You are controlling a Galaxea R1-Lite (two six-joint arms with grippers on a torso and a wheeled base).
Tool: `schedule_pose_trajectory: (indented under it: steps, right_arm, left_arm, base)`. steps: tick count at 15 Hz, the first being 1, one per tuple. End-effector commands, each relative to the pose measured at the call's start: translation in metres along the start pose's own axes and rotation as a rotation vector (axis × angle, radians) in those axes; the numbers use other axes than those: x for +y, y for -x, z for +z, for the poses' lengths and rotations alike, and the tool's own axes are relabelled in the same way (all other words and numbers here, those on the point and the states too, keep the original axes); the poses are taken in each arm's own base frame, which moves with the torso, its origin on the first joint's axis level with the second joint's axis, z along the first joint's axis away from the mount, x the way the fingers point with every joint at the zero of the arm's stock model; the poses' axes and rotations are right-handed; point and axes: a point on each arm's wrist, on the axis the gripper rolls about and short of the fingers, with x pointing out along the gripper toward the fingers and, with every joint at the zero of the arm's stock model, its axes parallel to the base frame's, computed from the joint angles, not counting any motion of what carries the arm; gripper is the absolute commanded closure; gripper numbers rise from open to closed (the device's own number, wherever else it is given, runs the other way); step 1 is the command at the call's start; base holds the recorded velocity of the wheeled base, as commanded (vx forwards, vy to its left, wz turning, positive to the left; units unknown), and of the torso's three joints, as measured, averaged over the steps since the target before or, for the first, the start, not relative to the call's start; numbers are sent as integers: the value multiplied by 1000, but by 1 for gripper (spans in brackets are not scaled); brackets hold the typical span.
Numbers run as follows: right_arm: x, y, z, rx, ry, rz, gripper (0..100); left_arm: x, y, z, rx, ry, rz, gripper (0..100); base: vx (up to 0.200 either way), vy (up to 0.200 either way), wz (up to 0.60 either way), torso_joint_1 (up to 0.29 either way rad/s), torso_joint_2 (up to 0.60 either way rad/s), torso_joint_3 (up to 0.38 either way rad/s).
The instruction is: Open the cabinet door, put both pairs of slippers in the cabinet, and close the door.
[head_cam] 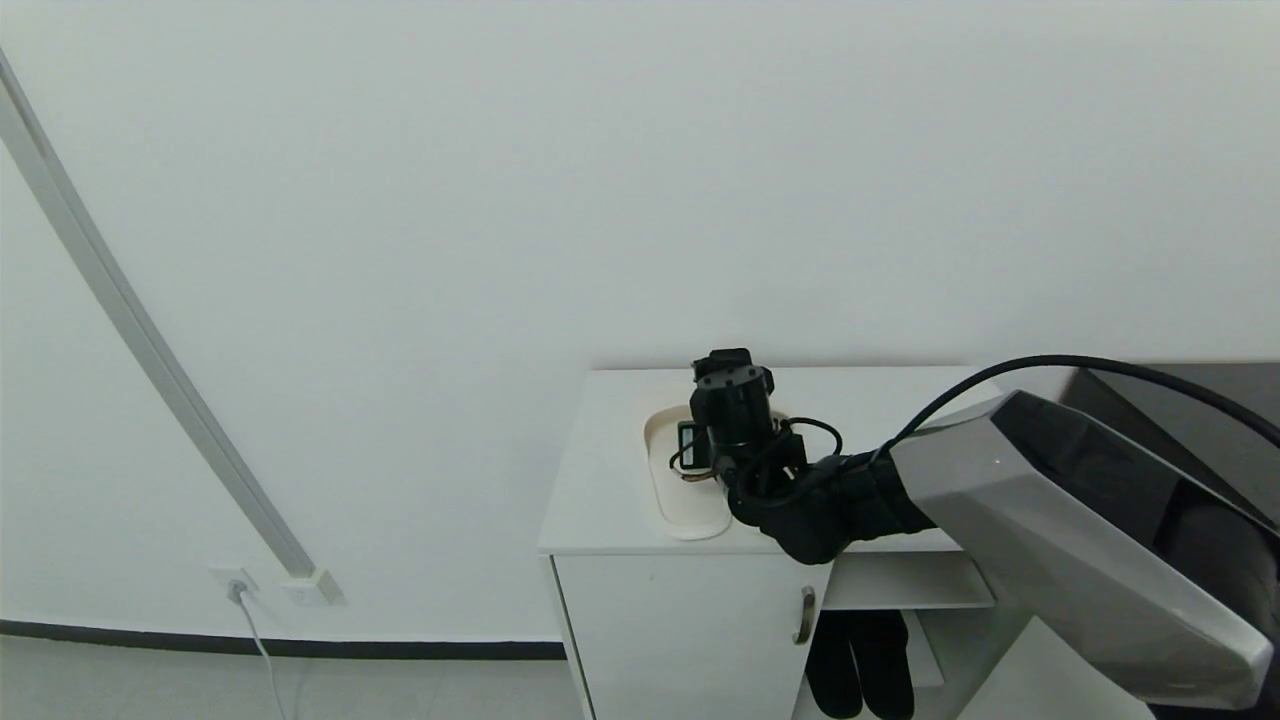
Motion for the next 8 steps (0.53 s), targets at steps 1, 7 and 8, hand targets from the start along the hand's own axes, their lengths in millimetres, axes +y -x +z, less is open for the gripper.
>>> schedule_pose_trajectory:
  steps: [1,7,8]
  right_arm:
    - [-3,12,22,-35,-20,7,100]
    - [-44,99,71,-69,-15,139,100]
    - [-61,128,67,-41,3,212,100]
  left_arm:
    - [0,0,0,1,0,0,100]
    - [0,0,0,1,-8,-3,100]
    - [0,0,0,0,-9,-3,100]
  base:
    - [0,0,0,0,0,0]
    - [0,0,0,0,0,0]
    - [0,0,0,0,0,0]
